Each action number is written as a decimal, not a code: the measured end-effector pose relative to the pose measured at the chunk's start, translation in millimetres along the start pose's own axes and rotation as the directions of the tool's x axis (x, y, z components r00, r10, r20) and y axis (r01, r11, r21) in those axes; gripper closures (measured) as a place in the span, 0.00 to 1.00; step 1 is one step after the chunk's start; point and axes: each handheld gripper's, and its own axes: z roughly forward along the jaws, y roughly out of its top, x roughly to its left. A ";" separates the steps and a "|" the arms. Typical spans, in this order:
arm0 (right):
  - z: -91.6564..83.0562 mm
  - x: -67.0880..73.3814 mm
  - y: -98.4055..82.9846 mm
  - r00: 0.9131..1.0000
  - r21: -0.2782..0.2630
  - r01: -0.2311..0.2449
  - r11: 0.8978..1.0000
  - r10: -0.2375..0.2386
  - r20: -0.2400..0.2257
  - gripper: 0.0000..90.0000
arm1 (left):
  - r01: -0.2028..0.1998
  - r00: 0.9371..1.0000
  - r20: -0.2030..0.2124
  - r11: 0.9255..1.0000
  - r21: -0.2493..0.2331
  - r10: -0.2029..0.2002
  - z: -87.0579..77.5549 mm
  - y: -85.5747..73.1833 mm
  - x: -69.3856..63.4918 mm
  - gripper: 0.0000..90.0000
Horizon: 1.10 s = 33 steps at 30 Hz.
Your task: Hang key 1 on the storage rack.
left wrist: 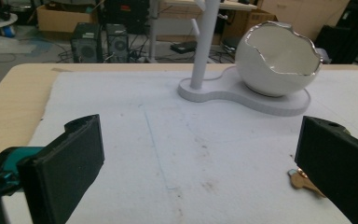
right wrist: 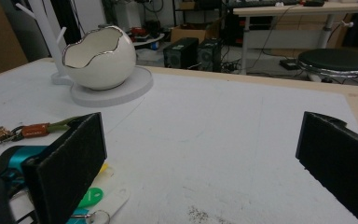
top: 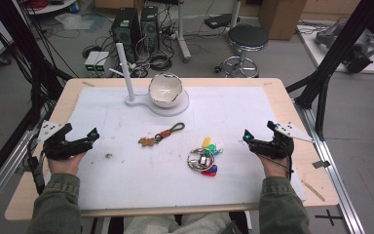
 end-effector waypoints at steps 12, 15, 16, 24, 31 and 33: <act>0.8 0.5 0.0 1.000 0.003 0.009 1.000 -0.009 0.004 0.01 | -0.061 0.997 0.059 0.997 0.040 0.058 12.3 9.0 -22.9 0.02; 1.0 0.8 -0.1 1.000 0.005 0.011 1.000 -0.011 0.002 0.01 | -0.089 0.994 0.075 0.994 0.057 0.084 16.7 12.4 -27.7 0.02; 1.0 0.7 0.0 1.000 0.003 0.013 1.000 -0.013 0.004 0.01 | -0.091 0.993 0.080 0.994 0.064 0.086 18.7 13.5 -29.2 0.02; 0.2 1.0 0.1 1.000 0.003 0.006 1.000 -0.006 0.002 0.01 | -0.091 0.989 0.125 0.990 0.106 0.078 30.4 21.3 -38.5 0.02; 0.3 0.7 0.2 1.000 0.001 0.007 1.000 -0.007 0.001 0.01 | -0.101 0.986 0.145 0.985 0.141 0.080 38.0 25.5 -45.3 0.02; 0.5 0.5 0.2 1.000 0.002 0.006 1.000 -0.006 0.000 0.01 | -0.112 0.984 0.155 0.983 0.145 0.089 40.5 26.8 -49.3 0.02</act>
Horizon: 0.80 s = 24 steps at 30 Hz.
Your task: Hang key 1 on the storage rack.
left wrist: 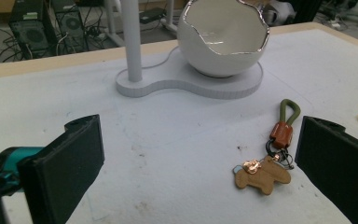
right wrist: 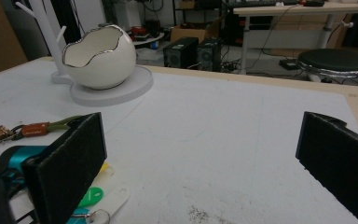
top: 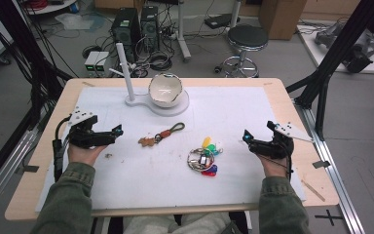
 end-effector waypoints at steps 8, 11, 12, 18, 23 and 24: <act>-0.2 0.2 0.0 1.000 -0.002 -0.001 1.000 0.001 -0.001 0.01 | -0.037 0.998 0.053 0.999 0.033 0.035 12.9 6.8 -14.1 0.02; 0.1 0.1 0.0 1.000 0.000 0.000 1.000 0.000 -0.002 0.01 | -0.059 0.996 0.066 0.997 0.057 0.055 18.9 10.2 -21.2 0.02; 0.1 0.1 0.0 1.000 0.000 0.000 1.000 0.000 -0.002 0.01 | -0.064 0.996 0.074 0.996 0.056 0.059 20.9 12.0 -24.3 0.02; -0.1 0.0 0.0 1.000 -0.004 -0.002 1.000 0.002 -0.004 0.01 | -0.096 0.989 0.121 0.993 0.066 0.087 30.8 20.3 -38.8 0.02; -0.4 -0.1 0.2 1.000 -0.005 -0.008 1.000 0.008 -0.007 0.01 | -0.116 0.985 0.138 0.989 0.087 0.104 40.8 18.4 -46.5 0.02; -0.4 -0.1 0.2 1.000 -0.005 -0.008 1.000 0.008 -0.007 0.01 | -0.123 0.984 0.141 0.988 0.092 0.109 43.0 17.8 -48.1 0.02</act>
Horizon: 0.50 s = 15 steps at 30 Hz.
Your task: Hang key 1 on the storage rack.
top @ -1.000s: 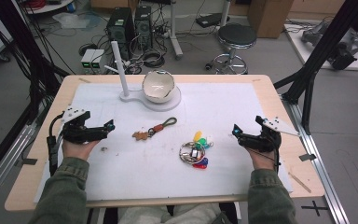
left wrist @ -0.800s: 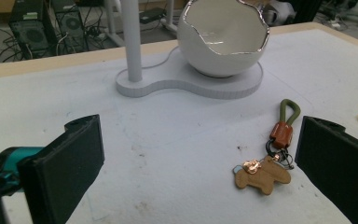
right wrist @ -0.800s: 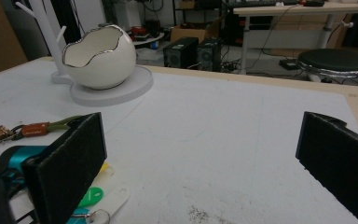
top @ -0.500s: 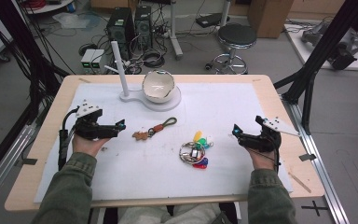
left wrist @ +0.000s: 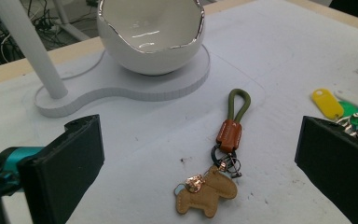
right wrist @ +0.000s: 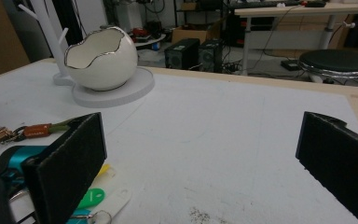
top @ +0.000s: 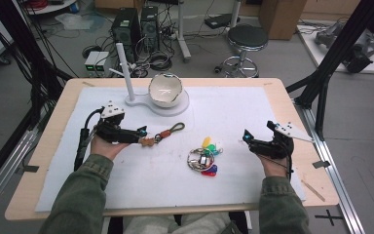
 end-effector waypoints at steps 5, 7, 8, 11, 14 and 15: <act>0.4 -0.4 -0.1 1.000 -0.001 0.004 1.000 -0.004 -0.004 0.01 | -0.010 1.000 0.028 1.000 0.026 0.010 13.2 -0.2 -7.6 0.02; 0.5 -0.1 -0.1 1.000 0.000 0.003 1.000 -0.003 -0.003 0.01 | -0.015 0.999 0.038 0.999 0.038 0.014 17.8 0.0 -9.9 0.02; 0.6 0.0 -0.1 1.000 0.001 0.004 1.000 -0.004 -0.004 0.01 | -0.015 0.999 0.041 0.999 0.044 0.013 20.0 0.0 -11.3 0.02; 1.0 -0.2 -0.1 1.000 -0.002 0.009 1.000 -0.009 -0.005 0.01 | -0.028 0.997 0.069 0.997 0.067 0.023 25.6 1.8 -15.5 0.02; 0.8 0.0 0.0 1.000 -0.002 0.008 1.000 -0.008 -0.005 0.01 | -0.044 0.996 0.087 0.995 0.085 0.036 30.6 5.7 -19.6 0.02; 0.6 0.1 0.1 1.000 -0.002 0.008 1.000 -0.008 -0.004 0.01 | -0.047 0.995 0.093 0.995 0.087 0.039 32.7 7.3 -21.1 0.02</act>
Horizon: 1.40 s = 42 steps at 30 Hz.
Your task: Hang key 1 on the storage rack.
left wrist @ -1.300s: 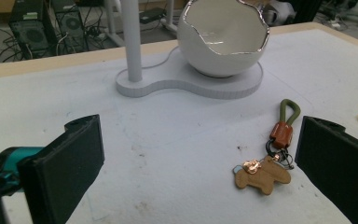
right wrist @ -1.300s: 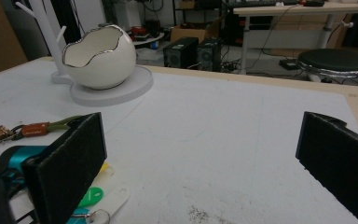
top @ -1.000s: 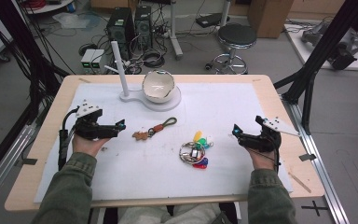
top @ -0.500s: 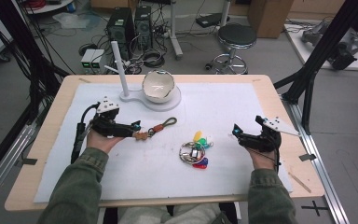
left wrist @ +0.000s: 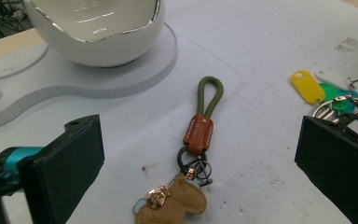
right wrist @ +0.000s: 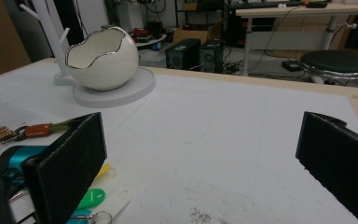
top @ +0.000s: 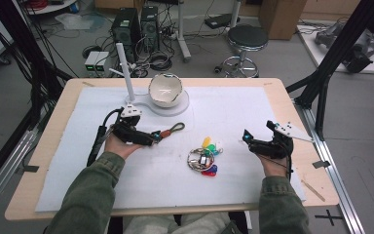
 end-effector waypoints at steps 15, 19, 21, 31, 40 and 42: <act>-0.1 0.7 0.0 1.000 -0.001 0.003 1.000 -0.003 0.002 0.01 | -0.063 0.996 0.064 0.992 0.110 0.056 31.4 8.0 -9.2 0.02; -0.1 1.1 -0.1 1.000 0.001 0.004 1.000 -0.004 0.000 0.01 | -0.070 0.994 0.097 0.990 0.125 0.058 39.5 10.1 -11.3 0.02; -0.3 0.8 -0.1 1.000 0.001 0.006 1.000 -0.006 0.002 0.01 | -0.078 0.992 0.110 0.987 0.140 0.062 43.2 9.0 -12.5 0.02; 0.3 1.2 -0.3 1.000 0.002 0.013 1.000 -0.013 0.000 0.01 | -0.082 0.990 0.126 0.980 0.181 0.059 55.8 8.7 -9.2 0.03; 0.4 1.2 -0.3 1.000 0.005 0.014 1.000 -0.014 -0.002 0.01 | -0.080 0.988 0.144 0.975 0.206 0.050 65.4 4.2 -6.6 0.07; 0.4 1.1 -0.3 1.000 0.005 0.014 1.000 -0.014 -0.002 0.01 | -0.076 0.989 0.139 0.975 0.207 0.048 67.2 3.5 -6.9 0.07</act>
